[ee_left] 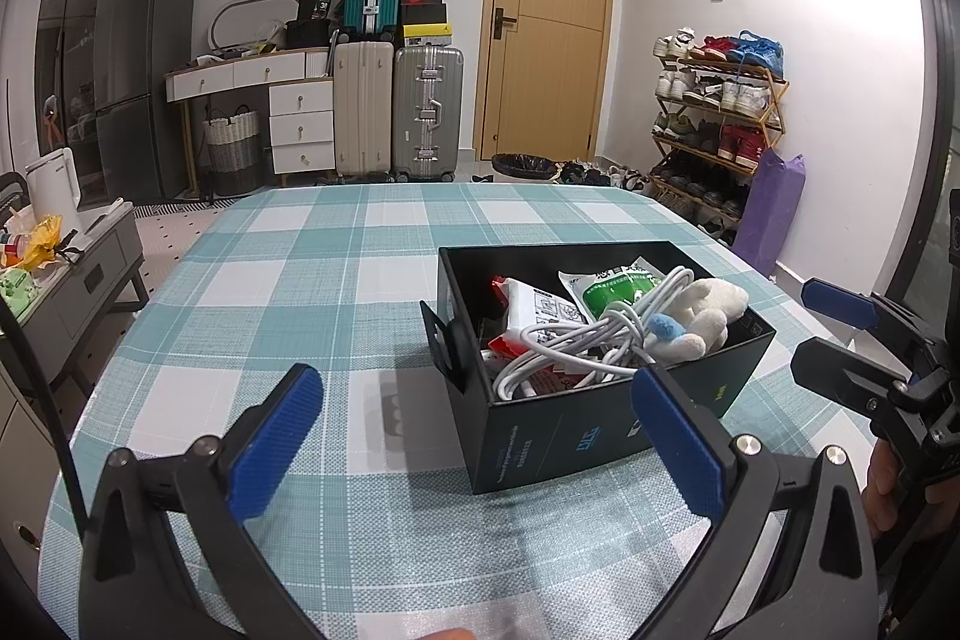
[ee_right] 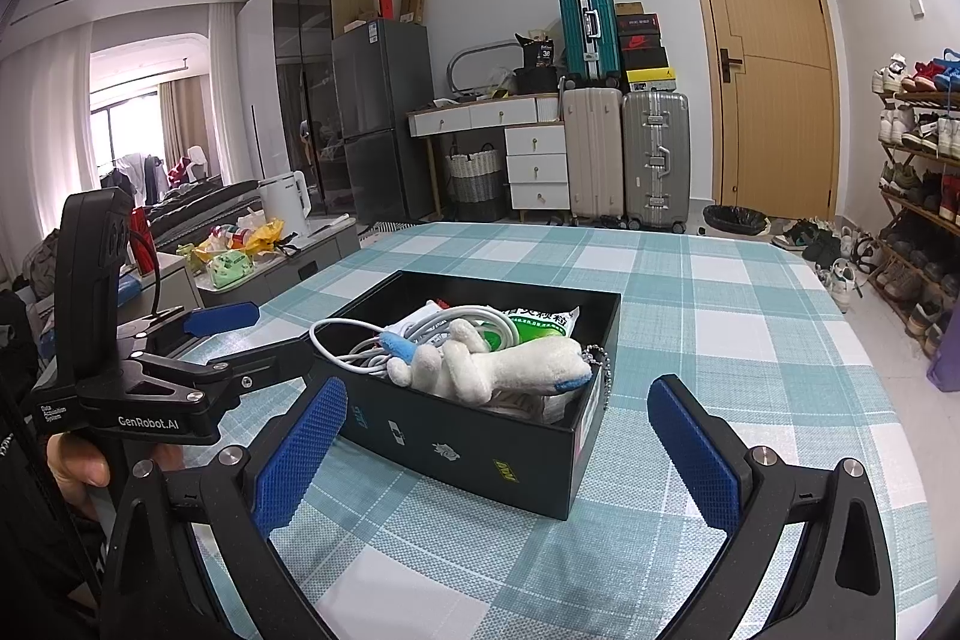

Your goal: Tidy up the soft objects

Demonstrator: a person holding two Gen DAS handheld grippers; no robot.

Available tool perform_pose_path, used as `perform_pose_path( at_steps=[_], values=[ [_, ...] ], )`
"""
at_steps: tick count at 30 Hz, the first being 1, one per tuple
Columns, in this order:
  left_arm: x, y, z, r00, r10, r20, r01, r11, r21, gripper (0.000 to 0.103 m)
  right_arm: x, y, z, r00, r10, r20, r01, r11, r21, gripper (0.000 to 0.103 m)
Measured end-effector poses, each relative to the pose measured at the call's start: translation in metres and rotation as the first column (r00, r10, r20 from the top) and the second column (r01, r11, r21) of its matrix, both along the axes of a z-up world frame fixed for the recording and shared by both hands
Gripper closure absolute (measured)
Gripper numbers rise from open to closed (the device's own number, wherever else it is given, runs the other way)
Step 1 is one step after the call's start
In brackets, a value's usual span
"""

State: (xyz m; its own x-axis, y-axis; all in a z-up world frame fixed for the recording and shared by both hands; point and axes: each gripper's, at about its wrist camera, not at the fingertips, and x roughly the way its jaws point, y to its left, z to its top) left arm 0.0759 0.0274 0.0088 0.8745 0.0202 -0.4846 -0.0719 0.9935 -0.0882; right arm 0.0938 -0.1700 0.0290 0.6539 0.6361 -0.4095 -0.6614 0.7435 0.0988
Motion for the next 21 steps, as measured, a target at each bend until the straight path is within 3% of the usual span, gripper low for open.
perform_pose_path(
  at_steps=[21],
  values=[
    [-0.0004,-0.0001,0.0004,1.0,0.002,0.003,-0.002,1.0,0.0,0.0,-0.0001,-0.0003,-0.0005,1.0,-0.002,-0.002,0.002,1.0,0.0,0.001]
  ],
)
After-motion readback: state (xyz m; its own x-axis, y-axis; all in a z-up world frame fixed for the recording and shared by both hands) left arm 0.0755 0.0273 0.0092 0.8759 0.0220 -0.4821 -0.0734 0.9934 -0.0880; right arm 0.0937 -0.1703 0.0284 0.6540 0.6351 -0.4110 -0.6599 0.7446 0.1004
